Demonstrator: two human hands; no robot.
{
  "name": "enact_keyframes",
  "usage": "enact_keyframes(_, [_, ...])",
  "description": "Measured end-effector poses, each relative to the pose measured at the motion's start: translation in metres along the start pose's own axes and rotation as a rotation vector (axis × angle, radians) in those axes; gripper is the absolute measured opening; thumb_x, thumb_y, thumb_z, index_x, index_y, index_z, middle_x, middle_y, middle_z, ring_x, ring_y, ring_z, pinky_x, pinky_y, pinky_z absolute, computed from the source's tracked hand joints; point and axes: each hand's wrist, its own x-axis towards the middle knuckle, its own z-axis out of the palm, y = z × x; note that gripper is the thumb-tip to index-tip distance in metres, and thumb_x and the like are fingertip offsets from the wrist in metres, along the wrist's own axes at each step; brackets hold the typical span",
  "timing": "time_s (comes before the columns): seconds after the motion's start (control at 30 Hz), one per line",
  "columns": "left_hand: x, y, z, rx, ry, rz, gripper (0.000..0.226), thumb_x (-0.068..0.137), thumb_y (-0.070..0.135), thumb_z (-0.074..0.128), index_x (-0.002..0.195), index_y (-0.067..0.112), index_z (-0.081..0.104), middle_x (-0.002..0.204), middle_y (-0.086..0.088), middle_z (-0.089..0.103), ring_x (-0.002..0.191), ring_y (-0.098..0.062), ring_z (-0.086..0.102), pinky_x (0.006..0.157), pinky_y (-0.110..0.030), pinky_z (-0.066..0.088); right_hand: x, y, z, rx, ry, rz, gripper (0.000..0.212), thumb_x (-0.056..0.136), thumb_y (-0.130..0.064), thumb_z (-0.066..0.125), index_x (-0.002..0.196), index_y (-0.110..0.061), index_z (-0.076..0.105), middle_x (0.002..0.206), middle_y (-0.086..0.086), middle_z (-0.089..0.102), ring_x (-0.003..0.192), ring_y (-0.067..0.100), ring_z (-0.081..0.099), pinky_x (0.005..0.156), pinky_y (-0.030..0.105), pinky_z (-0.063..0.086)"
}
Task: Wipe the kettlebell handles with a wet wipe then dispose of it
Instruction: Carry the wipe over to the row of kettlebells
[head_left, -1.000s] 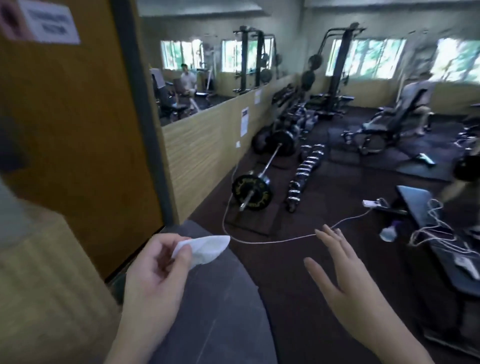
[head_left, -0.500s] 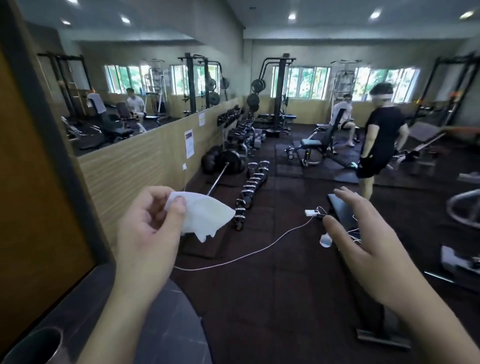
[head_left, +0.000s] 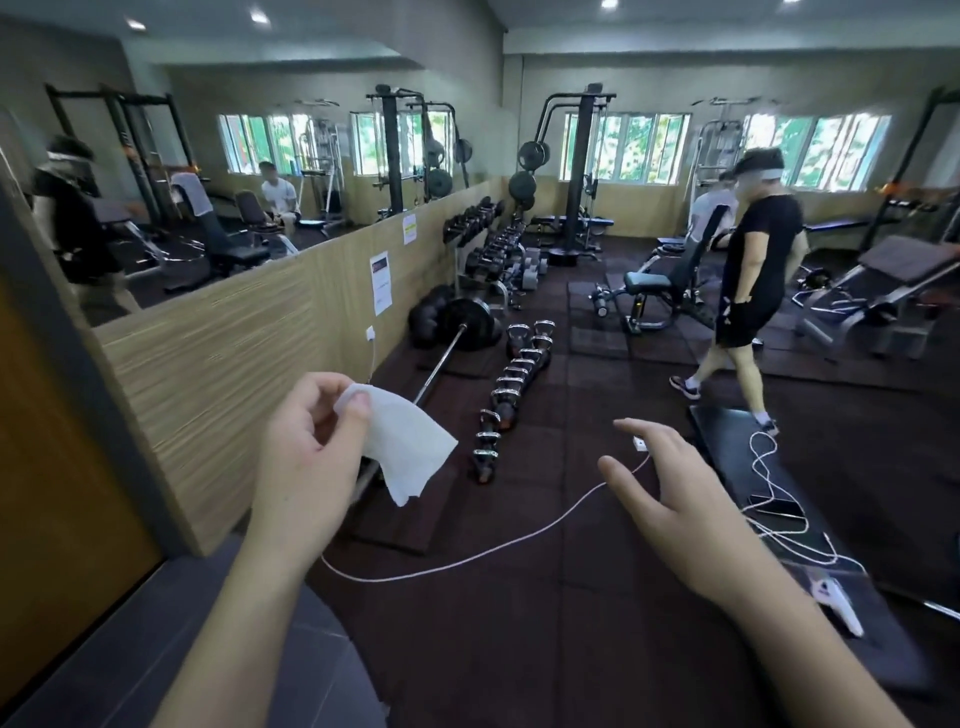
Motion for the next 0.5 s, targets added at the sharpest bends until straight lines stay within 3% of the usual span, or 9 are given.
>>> enact_keyframes(0.1, [0.054, -0.034, 0.037, 0.011, -0.018, -0.032, 0.021, 0.107, 0.018, 0.060, 0.095, 0.036, 0.063, 0.086, 0.024, 0.071, 0.079, 0.009, 0.063, 0.072, -0.016, 0.048, 0.062, 0.025, 0.018, -0.006, -0.013, -0.006, 0.049, 0.099, -0.047, 0.056, 0.143, -0.027, 0.052, 0.140, -0.013, 0.053, 0.119, 0.005, 0.050, 0.095, 0.004, 0.034])
enact_keyframes(0.17, [0.081, -0.051, 0.063, 0.030, -0.021, -0.045, 0.023, 0.107, 0.018, 0.059, 0.095, 0.037, 0.061, 0.089, 0.014, 0.070, 0.078, 0.006, 0.062, 0.072, -0.017, 0.049, 0.096, 0.045, 0.029, -0.017, -0.027, 0.001, 0.048, 0.099, -0.046, 0.057, 0.143, -0.025, 0.053, 0.141, -0.009, 0.055, 0.128, 0.013, 0.051, 0.106, 0.024, 0.039])
enact_keyframes(0.23, [0.105, -0.066, 0.088, 0.047, -0.022, -0.060, 0.023, 0.108, 0.017, 0.057, 0.095, 0.036, 0.059, 0.092, 0.009, 0.067, 0.077, 0.006, 0.061, 0.071, -0.014, 0.049, 0.129, 0.067, 0.037, -0.012, -0.037, 0.026, 0.048, 0.100, -0.046, 0.057, 0.142, -0.024, 0.054, 0.141, -0.006, 0.057, 0.131, 0.016, 0.051, 0.110, 0.034, 0.041])
enact_keyframes(0.37, [0.156, -0.112, 0.156, 0.090, -0.039, -0.120, 0.021, 0.109, 0.020, 0.056, 0.095, 0.036, 0.058, 0.086, 0.007, 0.066, 0.074, -0.002, 0.060, 0.071, -0.024, 0.050, 0.206, 0.128, 0.057, -0.008, -0.085, 0.055, 0.050, 0.098, -0.050, 0.054, 0.141, -0.024, 0.054, 0.139, -0.005, 0.059, 0.132, 0.018, 0.052, 0.111, 0.041, 0.043])
enact_keyframes(0.5, [0.205, -0.155, 0.233, 0.135, -0.001, -0.174, 0.013, 0.107, 0.024, 0.060, 0.096, 0.030, 0.062, 0.081, 0.004, 0.066, 0.067, 0.001, 0.058, 0.066, -0.019, 0.048, 0.297, 0.200, 0.075, -0.014, -0.158, 0.055, 0.050, 0.100, -0.049, 0.054, 0.143, -0.024, 0.052, 0.145, -0.004, 0.056, 0.138, 0.018, 0.048, 0.113, 0.046, 0.043])
